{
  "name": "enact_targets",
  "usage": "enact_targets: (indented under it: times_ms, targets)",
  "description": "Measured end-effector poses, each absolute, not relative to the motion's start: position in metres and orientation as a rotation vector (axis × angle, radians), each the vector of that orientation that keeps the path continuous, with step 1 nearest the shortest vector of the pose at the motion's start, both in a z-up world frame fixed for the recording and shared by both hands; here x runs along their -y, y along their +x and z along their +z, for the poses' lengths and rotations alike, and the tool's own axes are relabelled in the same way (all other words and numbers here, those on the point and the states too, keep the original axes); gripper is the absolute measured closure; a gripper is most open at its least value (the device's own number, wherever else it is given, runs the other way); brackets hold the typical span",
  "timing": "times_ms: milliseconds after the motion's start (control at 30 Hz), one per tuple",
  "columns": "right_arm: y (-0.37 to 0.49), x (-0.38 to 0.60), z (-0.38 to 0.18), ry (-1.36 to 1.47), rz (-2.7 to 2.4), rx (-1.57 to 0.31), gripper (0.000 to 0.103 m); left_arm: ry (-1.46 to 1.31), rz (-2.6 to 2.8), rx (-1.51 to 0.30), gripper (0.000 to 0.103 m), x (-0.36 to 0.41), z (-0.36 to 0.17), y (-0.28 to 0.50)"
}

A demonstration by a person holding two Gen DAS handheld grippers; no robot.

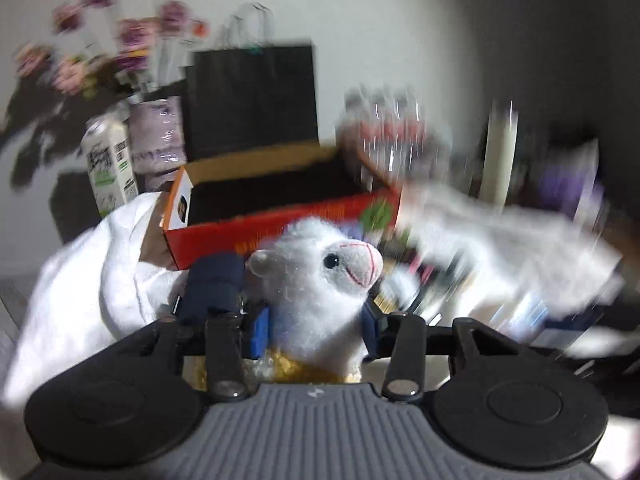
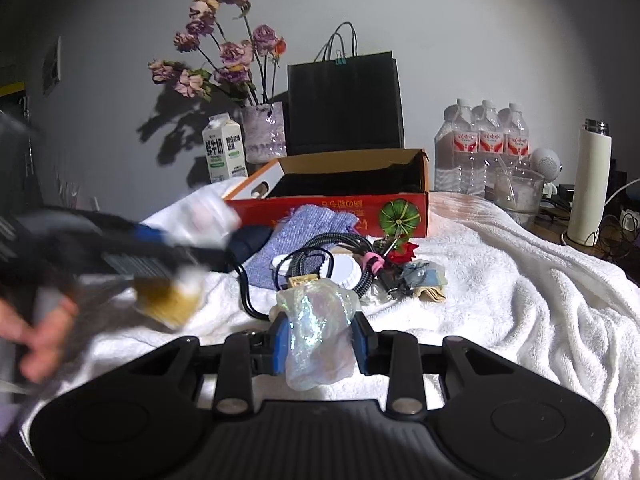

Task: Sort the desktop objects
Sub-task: 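Grasp the plush sheep with the left tool while the right tool grasps the clear plastic bag, then carry the sheep and bag over the red box and open both tools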

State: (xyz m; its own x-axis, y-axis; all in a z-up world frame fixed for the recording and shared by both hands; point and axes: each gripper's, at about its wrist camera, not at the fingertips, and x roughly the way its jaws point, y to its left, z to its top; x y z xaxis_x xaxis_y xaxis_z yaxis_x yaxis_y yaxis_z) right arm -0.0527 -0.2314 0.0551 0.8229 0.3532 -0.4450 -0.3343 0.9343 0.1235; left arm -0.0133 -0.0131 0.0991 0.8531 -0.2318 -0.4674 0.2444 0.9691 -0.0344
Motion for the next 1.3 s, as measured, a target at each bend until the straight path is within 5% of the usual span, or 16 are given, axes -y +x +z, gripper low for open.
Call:
enact_targets:
  times_ms: [300,567,900,1000,1167,1233,1300]
  targets:
    - [-0.053,0.235,0.096,0.115,0.440,-0.426,0.073,-0.212,-0.259,-0.433,0.059,-0.045,0.160,-0.019]
    - [0.048,0.237,0.173,0.057,0.445,-0.382,0.073,-0.223,-0.278,-0.503,0.059,-0.050,0.204,0.106]
    - [0.266,0.197,0.144,0.059,0.377,-0.677,0.073,-0.503,-0.350,-0.748,0.057,-0.060,0.127,0.291]
    - [0.294,0.177,0.119,0.059,0.406,-0.750,0.073,-0.522,-0.323,-0.793,0.047,-0.080,0.099,0.324]
    - [0.328,0.141,0.085,0.044,0.462,-0.833,0.072,-0.245,-0.170,-0.734,0.004,-0.078,0.096,0.336]
    - [0.338,0.131,0.076,0.056,0.505,-0.871,0.065,-0.208,-0.166,-0.723,0.000,-0.078,0.101,0.337]
    - [0.337,0.129,0.076,0.056,0.493,-0.854,0.046,-0.201,-0.142,-0.703,0.000,-0.080,0.107,0.333]
